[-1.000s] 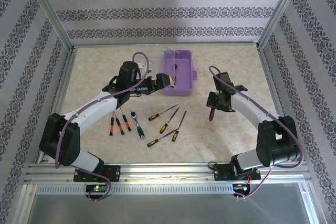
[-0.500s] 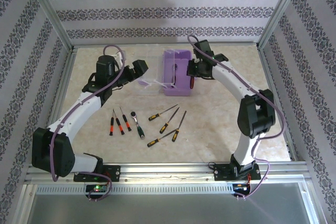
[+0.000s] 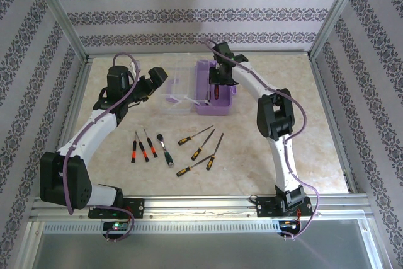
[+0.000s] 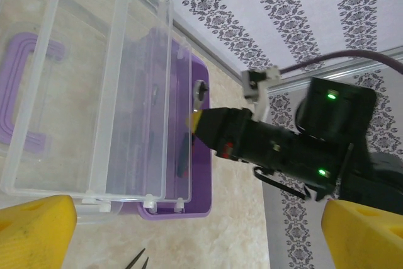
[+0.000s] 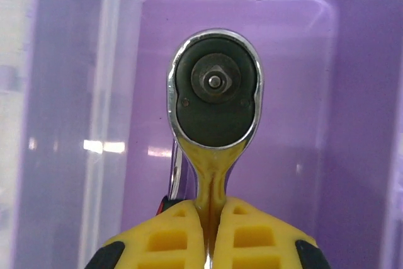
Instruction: Pack the tool kit
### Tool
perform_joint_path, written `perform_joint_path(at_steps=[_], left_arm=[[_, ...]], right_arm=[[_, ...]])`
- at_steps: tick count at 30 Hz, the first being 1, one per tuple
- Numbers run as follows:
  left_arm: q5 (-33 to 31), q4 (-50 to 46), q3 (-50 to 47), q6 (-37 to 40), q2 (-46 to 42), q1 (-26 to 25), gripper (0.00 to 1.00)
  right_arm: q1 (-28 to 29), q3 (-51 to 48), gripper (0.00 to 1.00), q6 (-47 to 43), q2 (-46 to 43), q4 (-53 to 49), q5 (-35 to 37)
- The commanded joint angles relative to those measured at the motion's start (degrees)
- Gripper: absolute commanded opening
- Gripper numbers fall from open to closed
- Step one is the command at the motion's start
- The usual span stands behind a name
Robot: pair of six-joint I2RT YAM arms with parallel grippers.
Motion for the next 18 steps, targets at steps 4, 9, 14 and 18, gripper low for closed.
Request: perform_joint_path(at_steps=[4,9,14,18], left_arm=[[2.56,4.57,-0.90,-2.52,0.54,0.72,1.00],[2.53,4.57,-0.84,-2.59,0.27,0.84,1.00],[2.60,4.69,-0.94,-2.59,0.27,0.86,1.00],[2.71,4.86,-0.96,-2.68,0.41,0.89,1.00]], right_arm=[[-0.89,7.09,0.00,3.19,5.49,-3.01,-1.71],[-1.52,9.89,0.00,3.29,9.01,-4.10,-3.02],[-1.87,11.15,0.01,3.28,11.17,-5.54,-3.92],[-2.30,11.06,0.05,3.86,11.36,-5.49,-5.54]])
